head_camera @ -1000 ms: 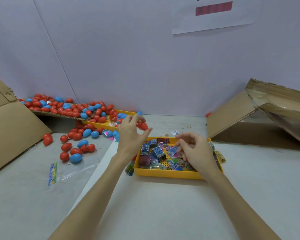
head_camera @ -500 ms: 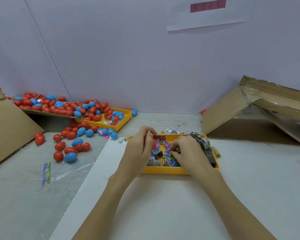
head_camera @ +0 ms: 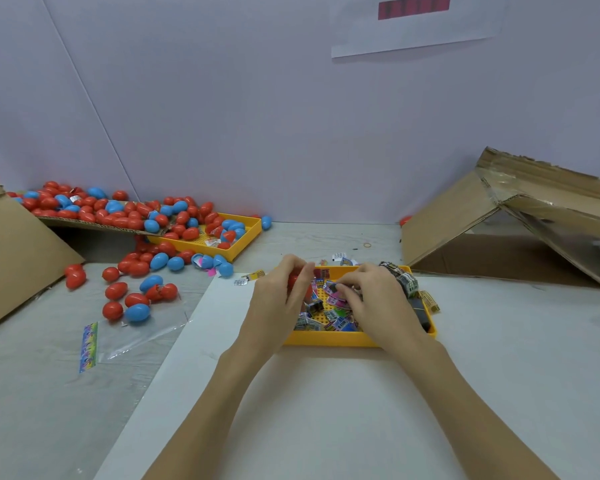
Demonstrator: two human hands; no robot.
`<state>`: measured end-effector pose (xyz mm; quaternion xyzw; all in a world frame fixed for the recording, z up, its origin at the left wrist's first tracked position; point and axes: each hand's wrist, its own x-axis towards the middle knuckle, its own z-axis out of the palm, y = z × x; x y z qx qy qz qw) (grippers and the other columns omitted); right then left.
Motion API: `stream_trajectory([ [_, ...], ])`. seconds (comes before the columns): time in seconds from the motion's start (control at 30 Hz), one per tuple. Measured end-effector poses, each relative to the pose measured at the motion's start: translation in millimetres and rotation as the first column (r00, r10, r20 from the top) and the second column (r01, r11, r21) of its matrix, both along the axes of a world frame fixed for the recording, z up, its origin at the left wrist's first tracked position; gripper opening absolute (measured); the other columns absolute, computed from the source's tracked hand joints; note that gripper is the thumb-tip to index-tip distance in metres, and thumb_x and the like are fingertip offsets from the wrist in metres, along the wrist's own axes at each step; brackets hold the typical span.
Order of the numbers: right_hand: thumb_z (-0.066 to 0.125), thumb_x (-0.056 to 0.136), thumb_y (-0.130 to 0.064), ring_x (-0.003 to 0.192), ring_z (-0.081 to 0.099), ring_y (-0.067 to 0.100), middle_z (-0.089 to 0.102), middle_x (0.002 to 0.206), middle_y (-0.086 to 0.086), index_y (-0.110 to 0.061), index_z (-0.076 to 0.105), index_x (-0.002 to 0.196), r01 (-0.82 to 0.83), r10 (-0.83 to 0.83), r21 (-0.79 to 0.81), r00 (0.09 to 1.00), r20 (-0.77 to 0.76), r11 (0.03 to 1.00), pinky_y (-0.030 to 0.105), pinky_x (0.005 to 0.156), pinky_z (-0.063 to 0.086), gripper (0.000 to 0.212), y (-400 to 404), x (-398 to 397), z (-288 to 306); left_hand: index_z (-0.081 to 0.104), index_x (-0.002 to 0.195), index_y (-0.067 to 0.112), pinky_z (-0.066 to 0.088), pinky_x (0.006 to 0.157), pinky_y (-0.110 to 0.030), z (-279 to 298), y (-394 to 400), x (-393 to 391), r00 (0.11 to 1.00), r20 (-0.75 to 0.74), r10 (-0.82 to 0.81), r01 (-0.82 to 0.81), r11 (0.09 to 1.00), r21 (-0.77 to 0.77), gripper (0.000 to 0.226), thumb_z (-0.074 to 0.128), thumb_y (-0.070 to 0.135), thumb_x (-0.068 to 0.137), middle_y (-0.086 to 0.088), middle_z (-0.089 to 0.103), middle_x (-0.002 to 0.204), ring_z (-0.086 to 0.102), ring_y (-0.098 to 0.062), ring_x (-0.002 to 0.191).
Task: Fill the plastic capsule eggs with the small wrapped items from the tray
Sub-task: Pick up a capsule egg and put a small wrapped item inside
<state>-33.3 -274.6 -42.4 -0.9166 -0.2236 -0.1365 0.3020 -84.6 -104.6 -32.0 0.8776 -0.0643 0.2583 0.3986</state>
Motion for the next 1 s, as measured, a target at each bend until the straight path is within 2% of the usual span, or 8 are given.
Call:
stream_trajectory([
  [0.1,0.061,0.102,-0.026,0.098,0.057,0.017,0.065,0.1,0.002,-0.017,0.078,0.113,-0.03,0.021,0.137,0.998,0.064,0.99,0.024,0.083,0.04,0.022,0.3,-4.6,4.1,0.062,0.116,0.018,0.042,0.075,-0.01,-0.8,0.8,2.0,0.999,-0.02,-0.046,0.047,0.997,0.057,0.022,0.043,0.023,0.108,0.012,0.059,0.094,0.058,0.001,0.089],
  [0.27,0.066,0.099,-0.02,0.089,0.058,0.017,0.066,0.097,0.002,-0.018,0.078,0.112,-0.114,0.082,0.24,0.987,0.139,0.964,0.03,0.079,0.048,0.018,2.8,-13.9,10.6,0.067,0.097,0.02,0.047,0.073,-0.017,-1.7,-4.1,0.3,0.999,-0.037,-0.017,0.016,1.0,-0.025,0.035,0.06,0.053,0.091,0.008,0.064,0.091,0.059,-0.008,0.089],
  [0.37,0.066,0.099,-0.021,0.094,0.06,0.017,0.066,0.099,0.002,-0.019,0.078,0.116,-0.141,0.111,0.225,0.984,0.143,0.964,0.033,0.082,0.052,0.021,4.9,-15.8,10.8,0.071,0.096,0.019,0.048,0.073,-0.018,1.0,-2.5,0.1,0.999,-0.015,-0.038,0.035,0.989,-0.143,0.018,0.067,0.036,0.095,0.009,0.067,0.09,0.062,-0.01,0.089],
  [0.47,0.061,0.102,-0.027,0.106,0.064,0.009,0.068,0.117,-0.002,-0.026,0.063,0.137,-0.163,0.216,0.43,0.973,-0.077,0.888,0.025,0.089,0.055,0.036,6.9,-17.6,13.1,0.075,0.097,0.02,0.051,0.075,-0.017,5.3,2.6,-0.5,0.997,-0.038,-0.063,0.052,0.97,-0.239,0.007,0.069,0.025,0.096,0.011,0.071,0.09,0.064,-0.008,0.091],
  [0.53,0.057,0.103,-0.032,0.106,0.068,0.009,0.07,0.116,0.001,-0.03,0.05,0.146,-0.097,0.313,0.599,0.911,-0.268,0.795,0.024,0.09,0.057,0.043,7.7,-18.1,16.3,0.075,0.097,0.021,0.051,0.075,-0.016,6.4,4.4,-0.9,0.996,-0.059,-0.073,0.057,0.97,-0.238,0.006,0.07,0.024,0.095,0.012,0.071,0.09,0.063,-0.005,0.092],
  [0.6,0.06,0.102,-0.027,0.096,0.072,0.012,0.073,0.103,0.006,-0.028,0.055,0.14,-0.055,0.324,0.651,0.897,-0.302,0.757,0.023,0.084,0.059,0.038,5.5,-17.0,17.6,0.074,0.096,0.022,0.05,0.075,-0.015,5.9,4.6,-0.8,0.994,-0.068,-0.081,0.065,0.976,-0.208,0.005,0.07,0.023,0.095,0.01,0.07,0.092,0.062,-0.005,0.093],
  [0.77,0.072,0.095,-0.016,0.088,0.073,0.013,0.077,0.09,-0.003,-0.024,0.079,0.103,-0.003,0.263,0.658,0.918,-0.297,0.753,0.023,0.076,0.06,0.014,-1.0,-15.9,17.2,0.071,0.093,0.026,0.048,0.071,-0.014,4.0,4.5,0.0,0.995,-0.083,-0.05,0.038,0.99,-0.139,0.003,0.072,0.029,0.093,0.011,0.066,0.09,0.059,-0.004,0.092],
  [1.0,0.068,0.097,-0.013,0.085,0.072,0.009,0.077,0.086,-0.004,-0.025,0.079,0.096,0.0,0.256,0.628,0.914,-0.316,0.778,0.021,0.074,0.059,0.016,-0.3,-18.4,20.0,0.068,0.084,0.027,0.051,0.066,-0.014,4.1,3.9,-1.0,0.983,-0.152,-0.101,0.053,0.955,-0.29,0.014,0.079,0.036,0.085,0.019,0.067,0.086,0.06,0.005,0.085],
])
